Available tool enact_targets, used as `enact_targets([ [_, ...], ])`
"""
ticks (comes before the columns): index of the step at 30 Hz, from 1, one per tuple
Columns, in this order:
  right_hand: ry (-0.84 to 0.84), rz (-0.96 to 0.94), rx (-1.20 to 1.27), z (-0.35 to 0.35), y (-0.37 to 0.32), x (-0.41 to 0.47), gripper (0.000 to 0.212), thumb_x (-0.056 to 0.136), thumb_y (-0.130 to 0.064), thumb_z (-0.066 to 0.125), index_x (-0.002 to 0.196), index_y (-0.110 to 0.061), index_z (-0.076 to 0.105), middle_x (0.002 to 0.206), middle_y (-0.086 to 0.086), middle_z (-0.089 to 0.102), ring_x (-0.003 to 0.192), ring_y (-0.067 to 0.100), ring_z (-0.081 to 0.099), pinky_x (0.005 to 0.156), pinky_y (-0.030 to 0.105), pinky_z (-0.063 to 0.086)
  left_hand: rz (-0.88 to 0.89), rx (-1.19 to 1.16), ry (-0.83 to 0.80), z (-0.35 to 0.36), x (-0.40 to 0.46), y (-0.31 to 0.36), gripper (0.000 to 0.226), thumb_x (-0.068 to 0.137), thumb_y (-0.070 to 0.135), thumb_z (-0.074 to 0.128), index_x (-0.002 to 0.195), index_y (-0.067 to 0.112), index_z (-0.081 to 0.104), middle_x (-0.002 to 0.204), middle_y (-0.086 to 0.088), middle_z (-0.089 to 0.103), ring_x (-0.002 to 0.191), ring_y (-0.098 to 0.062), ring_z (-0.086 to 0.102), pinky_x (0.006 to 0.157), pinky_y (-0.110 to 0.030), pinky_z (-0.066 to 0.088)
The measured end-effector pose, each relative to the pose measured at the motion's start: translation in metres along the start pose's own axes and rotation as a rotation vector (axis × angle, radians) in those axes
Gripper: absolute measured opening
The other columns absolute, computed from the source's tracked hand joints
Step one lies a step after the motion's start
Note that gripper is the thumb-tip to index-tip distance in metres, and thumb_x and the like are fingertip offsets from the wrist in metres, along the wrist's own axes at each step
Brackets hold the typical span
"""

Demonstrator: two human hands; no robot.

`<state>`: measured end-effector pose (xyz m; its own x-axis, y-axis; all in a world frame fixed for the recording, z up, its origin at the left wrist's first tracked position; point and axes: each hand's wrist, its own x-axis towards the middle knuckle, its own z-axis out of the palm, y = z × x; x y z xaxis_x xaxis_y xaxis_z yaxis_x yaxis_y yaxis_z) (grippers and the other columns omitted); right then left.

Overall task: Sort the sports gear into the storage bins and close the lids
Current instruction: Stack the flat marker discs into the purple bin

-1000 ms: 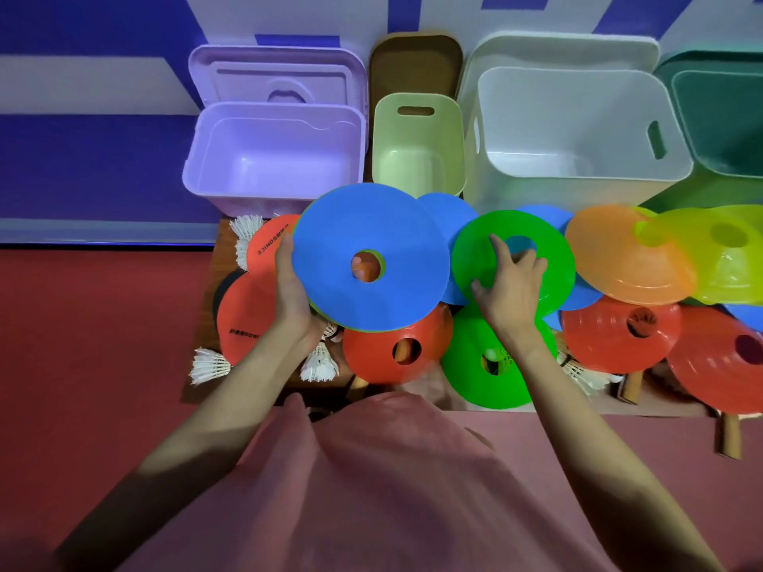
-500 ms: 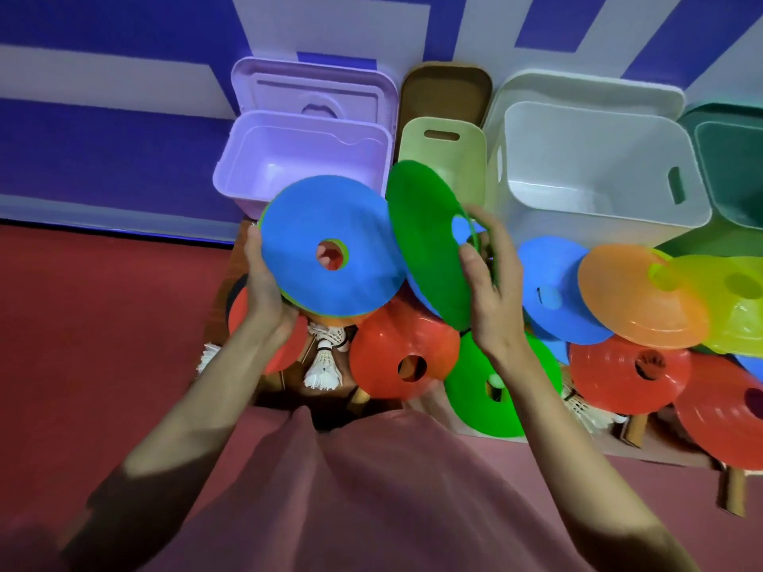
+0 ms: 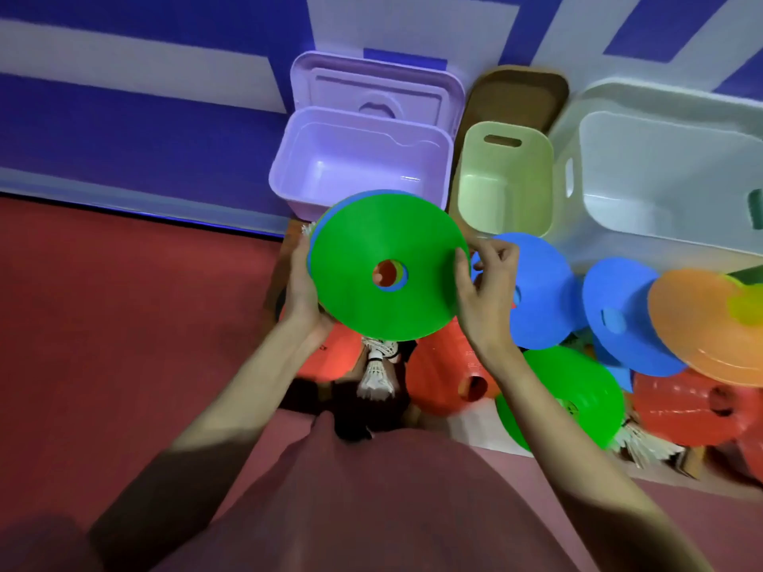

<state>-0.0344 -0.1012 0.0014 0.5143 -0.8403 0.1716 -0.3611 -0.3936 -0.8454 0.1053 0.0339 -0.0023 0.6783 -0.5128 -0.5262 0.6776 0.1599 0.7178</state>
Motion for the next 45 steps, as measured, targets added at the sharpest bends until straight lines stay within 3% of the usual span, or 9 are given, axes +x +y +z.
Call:
enact_targets([
  [4, 0.02, 0.029, 0.011, 0.027, -0.006, 0.009, 0.032, 0.091, -0.018, 0.052, 0.12, -0.004, 0.048, 0.098, 0.005, 0.047, 0.086, 0.012, 0.043, 0.076, 0.02, 0.037, -0.011, -0.008, -0.05, -0.008, 0.012, 0.016, 0.038, 0.097, 0.042, 0.035, 0.106, 0.017, 0.062, 0.101, -0.006, 0.068, 0.089, -0.02, 0.064, 0.08, -0.034, 0.052],
  [8, -0.101, 0.14, -0.049, 0.048, -0.012, 0.026, 0.022, 0.098, -0.016, 0.047, 0.112, 0.001, 0.053, 0.082, 0.002, 0.053, 0.075, 0.018, 0.046, 0.067, 0.026, 0.031, -0.014, 0.036, -0.066, -0.015, 0.036, 0.035, 0.048, 0.101, 0.043, 0.03, 0.123, 0.01, 0.056, 0.11, -0.011, 0.068, 0.089, -0.023, 0.069, 0.066, -0.035, 0.057],
  [13, -0.087, 0.074, -0.155, 0.075, -0.012, 0.07, 0.024, 0.099, -0.016, 0.044, 0.105, 0.005, 0.055, 0.094, 0.022, 0.063, 0.084, 0.035, 0.057, 0.063, 0.029, 0.029, 0.027, 0.247, 0.123, -0.017, 0.097, 0.053, 0.067, 0.086, 0.064, 0.044, 0.126, 0.012, 0.06, 0.118, -0.008, 0.067, 0.1, -0.028, 0.066, 0.071, -0.04, 0.059],
  [19, -0.018, 0.101, -0.246, 0.104, -0.013, 0.144, 0.028, 0.1, -0.018, 0.041, 0.104, 0.007, 0.052, 0.098, 0.028, 0.061, 0.087, 0.04, 0.056, 0.063, 0.031, 0.024, 0.153, 0.757, 0.071, -0.015, 0.171, 0.089, 0.042, 0.07, 0.054, 0.058, 0.065, 0.012, 0.062, 0.067, -0.011, 0.056, 0.067, -0.024, 0.058, 0.073, -0.042, 0.053],
  [23, -0.122, 0.125, -0.356, 0.129, -0.005, 0.181, 0.03, 0.101, -0.021, 0.039, 0.105, 0.007, 0.05, 0.103, 0.03, 0.06, 0.093, 0.043, 0.056, 0.067, 0.04, 0.029, 0.255, 1.062, 0.092, -0.002, 0.206, 0.107, 0.034, 0.07, 0.031, 0.05, 0.058, 0.0, 0.049, 0.061, -0.024, 0.046, 0.059, -0.031, 0.05, 0.057, -0.034, 0.043],
  [27, -0.286, 0.212, -0.493, 0.151, 0.015, 0.199, 0.029, 0.1, -0.017, 0.04, 0.11, 0.009, 0.051, 0.114, 0.031, 0.058, 0.105, 0.042, 0.055, 0.077, 0.042, 0.036, 0.273, 1.298, 0.136, 0.001, 0.232, 0.104, 0.045, 0.088, 0.011, 0.055, 0.053, 0.012, 0.028, 0.085, -0.038, 0.055, 0.086, -0.047, 0.053, 0.064, -0.043, 0.032],
  [38, -0.437, 0.404, -0.555, 0.175, 0.044, 0.207, 0.027, 0.094, -0.005, 0.047, 0.114, 0.011, 0.05, 0.121, 0.03, 0.056, 0.111, 0.042, 0.054, 0.085, 0.041, 0.041, 0.096, 1.424, 0.155, -0.013, 0.277, 0.072, 0.042, 0.09, 0.011, 0.058, 0.059, 0.011, 0.03, 0.067, -0.013, 0.045, 0.099, -0.042, 0.06, 0.062, -0.041, 0.033],
  [41, -0.488, 0.409, -0.556, 0.173, 0.041, 0.206, 0.033, 0.093, -0.007, 0.048, 0.121, 0.01, 0.045, 0.126, 0.03, 0.052, 0.117, 0.041, 0.05, 0.09, 0.04, 0.039, 0.059, 1.471, 0.102, -0.014, 0.275, 0.073, 0.027, 0.092, 0.02, 0.058, 0.086, -0.006, 0.057, 0.103, -0.029, 0.062, 0.104, -0.041, 0.058, 0.071, -0.042, 0.042],
  [45, -0.478, 0.175, -0.592, 0.158, 0.027, 0.189, 0.041, 0.089, -0.005, 0.052, 0.127, 0.008, 0.04, 0.123, 0.029, 0.046, 0.123, 0.04, 0.039, 0.097, 0.039, 0.031, 0.188, 1.553, 0.018, -0.014, 0.257, 0.076, 0.043, 0.094, 0.022, 0.054, 0.131, 0.001, 0.049, 0.129, -0.023, 0.055, 0.12, -0.036, 0.051, 0.096, -0.041, 0.043],
])
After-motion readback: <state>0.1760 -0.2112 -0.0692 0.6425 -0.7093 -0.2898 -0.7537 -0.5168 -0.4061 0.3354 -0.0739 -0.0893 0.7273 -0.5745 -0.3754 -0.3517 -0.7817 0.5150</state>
